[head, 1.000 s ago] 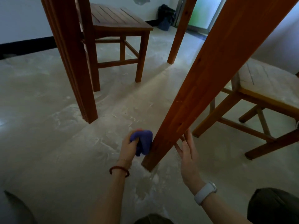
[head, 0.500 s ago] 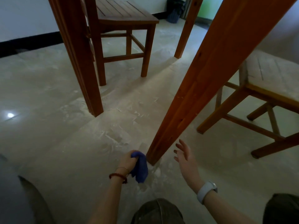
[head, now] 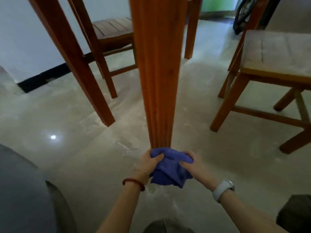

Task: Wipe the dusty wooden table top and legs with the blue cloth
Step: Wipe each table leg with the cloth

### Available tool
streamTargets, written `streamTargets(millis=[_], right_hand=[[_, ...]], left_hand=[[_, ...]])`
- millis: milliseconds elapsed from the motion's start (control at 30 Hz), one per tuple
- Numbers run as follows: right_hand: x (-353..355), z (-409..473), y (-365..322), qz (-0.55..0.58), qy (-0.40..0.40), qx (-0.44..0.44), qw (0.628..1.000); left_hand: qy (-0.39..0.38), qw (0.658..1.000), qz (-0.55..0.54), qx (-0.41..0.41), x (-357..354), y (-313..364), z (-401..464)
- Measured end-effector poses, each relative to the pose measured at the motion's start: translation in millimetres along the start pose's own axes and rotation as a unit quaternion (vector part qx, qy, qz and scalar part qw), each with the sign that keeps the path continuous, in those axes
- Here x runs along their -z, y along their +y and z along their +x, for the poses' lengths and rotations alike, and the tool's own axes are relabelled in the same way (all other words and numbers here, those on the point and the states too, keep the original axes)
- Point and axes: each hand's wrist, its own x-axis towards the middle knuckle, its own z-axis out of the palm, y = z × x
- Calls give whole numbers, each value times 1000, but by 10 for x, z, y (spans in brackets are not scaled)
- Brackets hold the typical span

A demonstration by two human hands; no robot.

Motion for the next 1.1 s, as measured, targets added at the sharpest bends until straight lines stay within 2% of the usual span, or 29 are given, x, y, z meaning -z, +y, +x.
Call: streamTargets(millis=[100, 200, 333, 467, 600, 667, 733, 833, 933, 1100], right_hand=[[266, 25, 218, 97, 145, -40, 984], [582, -80, 322, 175, 226, -52, 957], [1174, -279, 84, 219, 259, -95, 936], [1864, -588, -390, 201, 257, -102, 940], [2562, -971, -959, 240, 244, -136, 930], [2875, -1160, -1230, 259, 231, -155, 925], [3144, -1328, -1464, 267, 200, -165, 928], [3527, -1540, -1793, 270, 92, -170, 943], [3874, -1622, -1961, 217, -8, -157, 963], [4142, -1388, -1971, 70, -99, -128, 984]], left_hand=[[-22, 997, 77, 3, -458, 44, 35], [-78, 988, 133, 7, -882, 277, 54], [-124, 969, 212, 12, -1308, 880, -138], [-165, 925, 336, -66, -1672, 1527, -707], [-234, 912, 321, -106, -2077, 2205, -1445], [-231, 907, 330, -120, -2216, 2481, -1676], [-189, 923, 320, -105, -2326, 2782, -1849], [-164, 939, 293, -75, -2425, 3232, -1987], [-151, 966, 210, -20, -2423, 3543, -2002], [-28, 989, 133, 58, -2369, 3615, -1685]])
